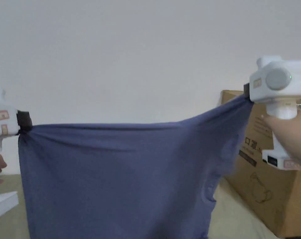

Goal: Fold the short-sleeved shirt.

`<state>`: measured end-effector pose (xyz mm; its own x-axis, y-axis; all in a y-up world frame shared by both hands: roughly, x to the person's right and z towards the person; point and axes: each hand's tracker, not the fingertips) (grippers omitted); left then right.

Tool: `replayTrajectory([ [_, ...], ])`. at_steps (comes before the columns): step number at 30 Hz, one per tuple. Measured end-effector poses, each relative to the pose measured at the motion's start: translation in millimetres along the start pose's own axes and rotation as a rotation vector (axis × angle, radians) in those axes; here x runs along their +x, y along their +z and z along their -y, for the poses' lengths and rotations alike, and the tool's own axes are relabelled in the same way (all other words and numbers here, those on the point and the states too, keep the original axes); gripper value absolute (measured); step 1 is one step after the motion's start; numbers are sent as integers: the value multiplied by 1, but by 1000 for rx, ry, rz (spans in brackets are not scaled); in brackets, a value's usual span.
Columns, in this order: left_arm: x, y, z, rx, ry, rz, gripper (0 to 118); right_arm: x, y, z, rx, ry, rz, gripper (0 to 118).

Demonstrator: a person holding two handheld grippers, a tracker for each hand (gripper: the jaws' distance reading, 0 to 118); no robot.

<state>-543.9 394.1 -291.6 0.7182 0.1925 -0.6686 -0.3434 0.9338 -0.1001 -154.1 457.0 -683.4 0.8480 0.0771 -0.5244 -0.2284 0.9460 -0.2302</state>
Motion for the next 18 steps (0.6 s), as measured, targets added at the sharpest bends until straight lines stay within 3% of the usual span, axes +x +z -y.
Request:
replayTrajectory([
  [6, -48, 18, 191, -326, -13, -10, 2, 27, -13, 244, -502, -117, -149, 0],
  [9, -74, 50, 277, -489, -10, -38, 2, 43, 16, 359, -736, -92, -167, 0],
  [13, -104, 102, 345, -597, 28, -24, 2, 68, 87, 459, -897, -109, -196, 0],
  [18, -113, 169, 376, -624, -5, -3, 2, 93, 178, 495, -889, -152, -240, 0],
])
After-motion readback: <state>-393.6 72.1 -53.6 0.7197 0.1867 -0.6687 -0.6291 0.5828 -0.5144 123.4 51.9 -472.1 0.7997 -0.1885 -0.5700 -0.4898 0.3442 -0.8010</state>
